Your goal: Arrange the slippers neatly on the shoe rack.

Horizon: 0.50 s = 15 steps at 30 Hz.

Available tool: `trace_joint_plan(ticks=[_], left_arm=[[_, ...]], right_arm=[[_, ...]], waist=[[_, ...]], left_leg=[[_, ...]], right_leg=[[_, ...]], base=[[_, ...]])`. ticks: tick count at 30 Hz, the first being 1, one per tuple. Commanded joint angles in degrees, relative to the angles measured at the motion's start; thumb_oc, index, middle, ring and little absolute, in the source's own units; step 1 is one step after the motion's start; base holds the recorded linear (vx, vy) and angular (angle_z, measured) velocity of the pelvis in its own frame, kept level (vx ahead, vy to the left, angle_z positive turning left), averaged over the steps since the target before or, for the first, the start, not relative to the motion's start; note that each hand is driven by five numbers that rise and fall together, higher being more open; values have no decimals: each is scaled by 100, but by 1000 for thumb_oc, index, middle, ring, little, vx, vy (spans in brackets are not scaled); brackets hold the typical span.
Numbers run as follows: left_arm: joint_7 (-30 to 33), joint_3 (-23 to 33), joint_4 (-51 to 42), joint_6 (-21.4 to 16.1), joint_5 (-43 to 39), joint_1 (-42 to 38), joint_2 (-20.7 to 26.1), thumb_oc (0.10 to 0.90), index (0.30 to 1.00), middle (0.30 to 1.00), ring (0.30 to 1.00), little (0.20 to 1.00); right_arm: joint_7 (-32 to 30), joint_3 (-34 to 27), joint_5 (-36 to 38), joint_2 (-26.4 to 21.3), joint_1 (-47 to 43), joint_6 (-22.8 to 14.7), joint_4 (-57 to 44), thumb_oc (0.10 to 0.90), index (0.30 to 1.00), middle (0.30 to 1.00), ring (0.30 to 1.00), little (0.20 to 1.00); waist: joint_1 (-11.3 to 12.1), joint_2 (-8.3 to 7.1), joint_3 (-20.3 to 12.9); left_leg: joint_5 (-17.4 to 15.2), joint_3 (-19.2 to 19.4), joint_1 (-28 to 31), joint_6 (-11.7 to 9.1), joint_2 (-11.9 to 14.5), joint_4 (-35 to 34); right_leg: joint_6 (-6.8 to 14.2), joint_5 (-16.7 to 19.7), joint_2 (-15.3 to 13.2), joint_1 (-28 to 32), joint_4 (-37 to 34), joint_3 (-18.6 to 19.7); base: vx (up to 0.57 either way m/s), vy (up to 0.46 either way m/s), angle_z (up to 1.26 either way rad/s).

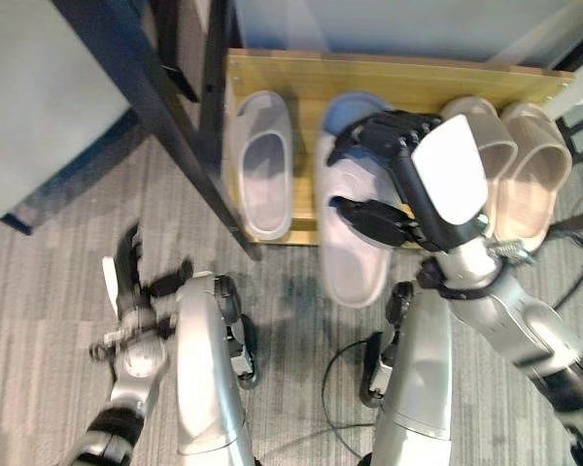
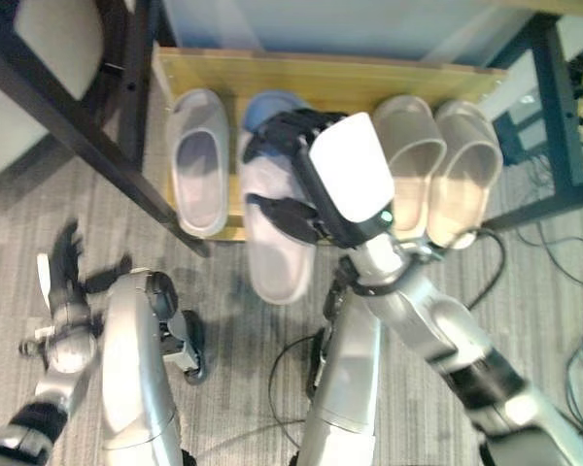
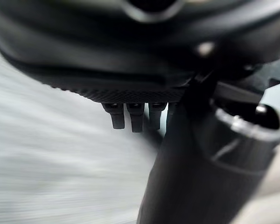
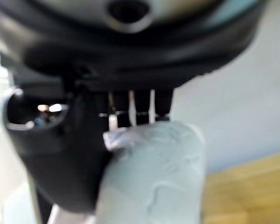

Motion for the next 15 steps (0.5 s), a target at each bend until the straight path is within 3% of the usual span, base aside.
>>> trace_joint_plan(ticks=[1,5,12,15], left_arm=[[347,-43,-38,-366,-25,200,-167,800,900,900,900,900],[235,78,139,-413,-206,370,-28,800,900,900,900,900],[-84,74,305,-456,-285,561,92,800,900,900,900,900],[-248,48,569,-454,-375,575,68,800,900,900,900,900]], right_arm=[[-658,-471,943,-131,-1171,-241,-173,400,300,300,300,300],[-609,-124,1608,-63,-1906,-406,547,400,300,300,300,300],[-356,-91,2584,-101,-2505,-738,1393,400,300,300,300,300],[94,175,3174,-209,-2762,-873,1824,400,300,300,300,300]], waist=[[371,264,250],[486,372,250],[598,455,250],[660,459,250]], left_leg=[[-814,-973,910,338,-199,-74],[-896,-1007,910,347,-194,2],[-871,-977,910,318,-187,-94],[-899,-1005,910,297,-205,-53]], right_leg=[[-1026,-170,151,127,114,294],[-1058,-196,178,127,153,304],[-1063,-161,184,127,86,319],[-1078,-178,192,127,144,352]], base=[[13,36,5],[10,24,5],[0,0,0],[0,0,0]])
